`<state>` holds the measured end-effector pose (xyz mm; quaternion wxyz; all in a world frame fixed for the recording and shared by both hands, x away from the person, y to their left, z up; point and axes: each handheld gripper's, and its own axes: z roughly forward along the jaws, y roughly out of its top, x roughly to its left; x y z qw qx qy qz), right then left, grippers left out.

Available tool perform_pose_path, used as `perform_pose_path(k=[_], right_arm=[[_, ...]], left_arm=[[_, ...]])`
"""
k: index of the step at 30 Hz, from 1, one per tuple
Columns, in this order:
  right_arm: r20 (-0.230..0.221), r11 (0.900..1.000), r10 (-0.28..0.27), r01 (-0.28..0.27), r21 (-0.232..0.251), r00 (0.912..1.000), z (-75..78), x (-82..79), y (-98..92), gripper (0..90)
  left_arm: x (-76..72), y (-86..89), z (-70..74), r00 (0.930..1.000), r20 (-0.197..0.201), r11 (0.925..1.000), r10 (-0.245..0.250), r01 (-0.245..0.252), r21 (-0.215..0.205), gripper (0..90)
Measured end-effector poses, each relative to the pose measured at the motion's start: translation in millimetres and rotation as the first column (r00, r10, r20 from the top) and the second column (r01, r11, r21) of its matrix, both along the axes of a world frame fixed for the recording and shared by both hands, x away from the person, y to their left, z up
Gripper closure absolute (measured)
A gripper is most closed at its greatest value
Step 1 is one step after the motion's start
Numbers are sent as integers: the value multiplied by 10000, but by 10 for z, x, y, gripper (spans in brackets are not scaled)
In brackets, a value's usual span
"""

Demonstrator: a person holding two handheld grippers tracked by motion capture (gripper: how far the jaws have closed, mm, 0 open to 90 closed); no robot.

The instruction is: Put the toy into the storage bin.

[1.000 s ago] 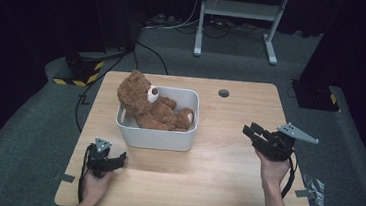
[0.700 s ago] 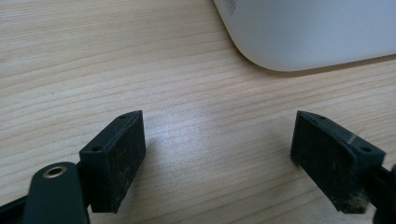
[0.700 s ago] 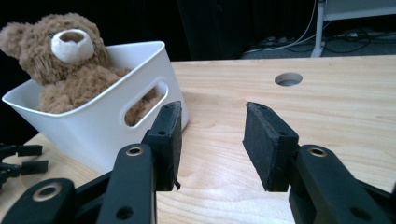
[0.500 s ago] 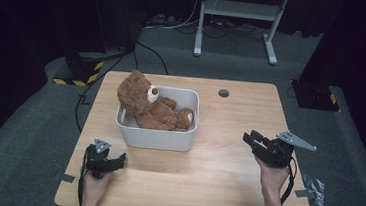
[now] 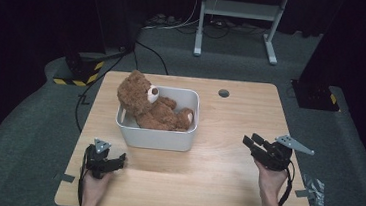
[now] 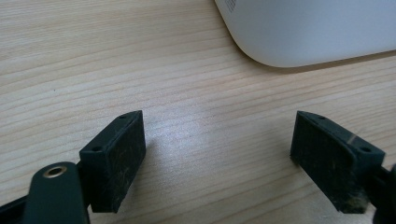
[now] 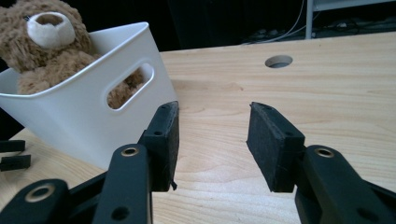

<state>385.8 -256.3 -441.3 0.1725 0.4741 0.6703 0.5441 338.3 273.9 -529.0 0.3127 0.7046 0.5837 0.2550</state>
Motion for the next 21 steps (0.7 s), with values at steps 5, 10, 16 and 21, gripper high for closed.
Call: perform_pose_path(k=[5,10,16,21], right_arm=[[-145,9999,-108,107,-75,9998,-38,9,36,496],[-198,9996,-184,179,-225,9996,-89,32,74,486],[-346,9987,-124,106,-505,9993,-159,88,135,480],[-531,9963,-122,77,-855,9985,-244,117,208,476]], left_arm=[[0,0,0,10000,-2,10000,-7,7,1,176],[0,1,0,10000,-4,10000,-13,13,3,176],[2,3,0,10000,-40,10000,-58,58,55,159],[9,8,0,9999,-48,9998,-150,150,103,152]])
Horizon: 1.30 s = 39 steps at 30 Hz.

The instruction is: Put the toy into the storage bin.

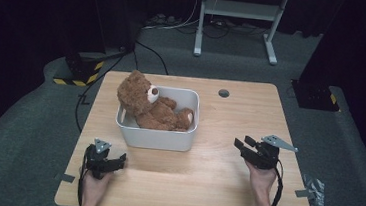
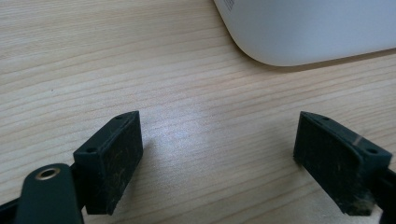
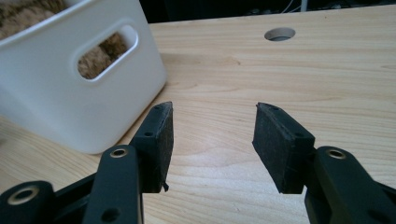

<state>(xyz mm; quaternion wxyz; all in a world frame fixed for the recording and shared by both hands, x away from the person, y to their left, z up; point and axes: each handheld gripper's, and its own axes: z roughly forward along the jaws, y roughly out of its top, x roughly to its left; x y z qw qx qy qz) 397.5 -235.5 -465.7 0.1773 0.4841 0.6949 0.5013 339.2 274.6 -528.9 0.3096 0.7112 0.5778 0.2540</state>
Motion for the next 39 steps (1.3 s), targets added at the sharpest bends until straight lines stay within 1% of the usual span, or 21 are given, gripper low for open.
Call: perform_pose_path(k=[1,5,9,11,15,20,24,25,28,30,31,33,34,36,39], right_arm=[[-9,10000,-30,30,-48,10000,-11,1,5,475],[-134,10000,-94,94,23,9999,-55,8,-3,473],[-149,9999,-88,86,-102,9998,-67,27,-6,471],[-232,9999,-56,53,-148,9997,-74,34,-2,468],[-468,9990,-66,46,-435,9989,-113,59,33,468],[-618,9976,-25,-19,-699,9981,-161,100,104,468],[-737,9951,-96,22,-986,9972,-195,140,111,463],[-865,9948,-108,19,-1020,9962,-211,155,110,460],[-1190,9890,-201,23,-1479,9927,-291,202,131,439],[-1386,9881,-167,-49,-1540,9902,-314,221,147,421],[-1445,9864,-232,-9,-1644,9892,-326,231,155,415],[-1361,9811,-306,37,-1935,9902,-351,247,172,411],[-1434,9788,-320,20,-2046,9891,-353,251,181,408],[-1409,9738,-454,124,-2269,9890,-365,255,206,407],[-1416,9718,-423,79,-2355,9890,-375,272,202,406]], left_arm=[[2,-7,-3,10000,2,10000,19,-19,-82,149],[2,-8,-3,10000,-3,10000,25,-25,-92,147],[-1,-8,-3,10000,-7,10000,52,-52,-83,147],[0,-7,-3,10000,-1,10000,29,-29,-81,147],[-1,-8,-2,10000,-7,10000,47,-47,-78,147],[-1,-7,-2,10000,-5,10000,42,-42,-77,147],[-1,-8,-2,10000,-7,9999,54,-54,-88,147],[0,-8,-2,10000,-8,10000,45,-45,-77,147],[5,-10,-4,10000,4,9999,22,-22,-116,147],[4,-4,-3,10000,6,10000,-2,2,-83,150],[3,-3,-3,10000,4,10000,-4,4,-82,151],[3,-8,-2,10000,5,10000,19,-19,-95,152],[3,-7,-3,10000,5,10000,14,-14,-95,152],[3,-8,-3,10000,8,9999,22,-22,-98,152],[3,-7,-2,10000,10,9999,28,-28,-98,153]])
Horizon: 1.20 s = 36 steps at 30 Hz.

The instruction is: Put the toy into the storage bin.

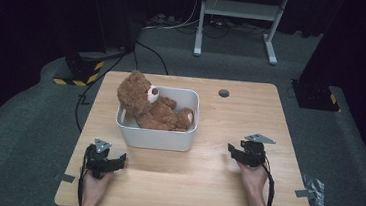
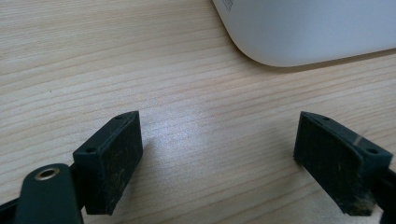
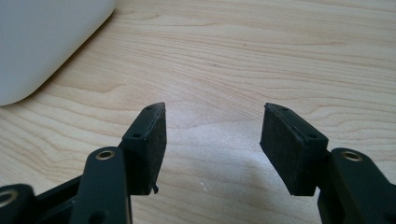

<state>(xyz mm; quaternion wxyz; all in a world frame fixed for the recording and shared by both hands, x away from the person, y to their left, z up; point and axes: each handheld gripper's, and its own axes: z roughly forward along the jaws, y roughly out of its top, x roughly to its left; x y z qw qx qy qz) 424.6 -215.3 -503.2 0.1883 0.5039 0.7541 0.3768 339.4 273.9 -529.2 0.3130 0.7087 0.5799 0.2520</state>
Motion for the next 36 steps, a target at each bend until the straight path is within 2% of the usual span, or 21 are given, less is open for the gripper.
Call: perform_pose_path(k=[22,28,32,36], right_arm=[[-455,9988,-282,263,-421,9986,-156,111,4,382],[-201,9974,-318,305,-646,9993,-179,114,28,338],[0,9930,-222,221,-1164,9998,-193,107,73,318],[-11,9931,-216,213,-1153,9998,-194,107,72,312]], left_arm=[[0,5,2,10000,-13,10000,-34,34,49,154],[-1,5,2,10000,-14,10000,-33,33,54,154],[-2,5,2,10000,13,10000,-20,20,53,154],[-14,8,1,10000,-9,10000,91,-91,-22,155]])
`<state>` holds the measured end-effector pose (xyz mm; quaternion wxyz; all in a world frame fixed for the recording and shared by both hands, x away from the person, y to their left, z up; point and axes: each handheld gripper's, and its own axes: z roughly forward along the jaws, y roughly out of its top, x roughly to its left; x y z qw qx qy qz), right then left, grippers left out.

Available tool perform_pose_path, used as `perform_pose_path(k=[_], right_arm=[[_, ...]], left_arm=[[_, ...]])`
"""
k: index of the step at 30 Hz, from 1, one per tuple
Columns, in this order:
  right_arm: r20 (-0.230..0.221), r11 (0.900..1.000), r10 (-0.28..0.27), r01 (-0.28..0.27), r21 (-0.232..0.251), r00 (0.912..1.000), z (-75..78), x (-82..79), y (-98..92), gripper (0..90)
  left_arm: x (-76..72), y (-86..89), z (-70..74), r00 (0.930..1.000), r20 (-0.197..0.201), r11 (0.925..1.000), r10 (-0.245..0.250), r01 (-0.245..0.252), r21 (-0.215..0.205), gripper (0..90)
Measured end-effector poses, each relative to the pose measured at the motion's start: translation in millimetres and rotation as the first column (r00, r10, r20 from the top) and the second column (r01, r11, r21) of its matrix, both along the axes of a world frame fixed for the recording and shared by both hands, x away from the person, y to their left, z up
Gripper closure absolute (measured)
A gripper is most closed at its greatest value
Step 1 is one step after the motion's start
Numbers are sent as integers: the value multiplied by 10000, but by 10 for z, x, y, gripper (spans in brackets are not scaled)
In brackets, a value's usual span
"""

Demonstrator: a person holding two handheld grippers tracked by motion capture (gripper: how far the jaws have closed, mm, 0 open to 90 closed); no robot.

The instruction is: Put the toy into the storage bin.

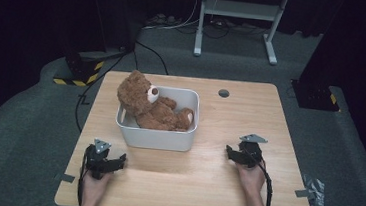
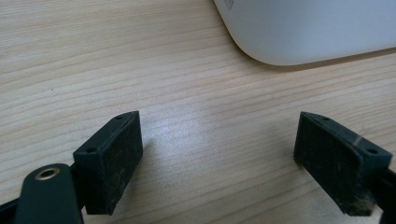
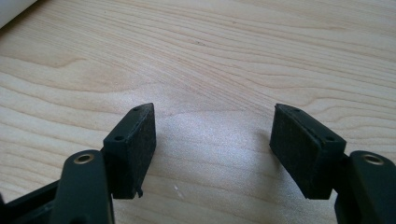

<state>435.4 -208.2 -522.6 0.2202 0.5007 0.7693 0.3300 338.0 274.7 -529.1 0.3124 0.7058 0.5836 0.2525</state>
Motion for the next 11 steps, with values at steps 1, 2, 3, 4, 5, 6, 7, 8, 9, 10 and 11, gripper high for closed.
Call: perform_pose_path(k=[1,2,3,4,5,6,7,8,9,10,11], right_arm=[[3,10000,1,-1,-5,10000,0,0,0,312],[7,10000,6,-6,-8,10000,-1,1,0,311],[2,10000,1,-1,-6,10000,0,1,2,311],[25,10000,-5,5,-9,10000,-1,2,5,312],[-26,9999,121,-121,-22,9999,1,0,6,313],[-103,9997,262,-263,-15,9996,6,-3,5,314],[21,9991,420,-420,-79,9991,1,0,7,318],[-15,9989,460,-460,-57,9989,2,-3,9,321],[-13,9989,459,-459,-55,9989,2,-2,9,322],[-7,9989,463,-463,-62,9989,3,-1,8,321],[-5,9989,465,-465,-63,9989,2,-1,8,322]], left_arm=[[5,2,1,10000,2,10000,29,-29,51,156],[12,-1,-1,10000,23,10000,1,-1,59,154],[13,-2,-2,10000,28,10000,-5,5,57,151],[12,-2,-2,10000,25,10000,-2,2,55,151],[13,-2,-2,10000,28,10000,0,0,53,151],[12,-2,-2,10000,26,10000,1,-1,52,151],[13,-2,-2,10000,25,10000,-4,4,55,151],[13,-3,-2,10000,28,10000,7,-7,48,151],[14,-3,-2,10000,25,10000,7,-7,53,150],[14,-3,-2,10000,25,10000,9,-9,51,150],[14,-3,-3,10000,34,10000,2,-2,43,150]])
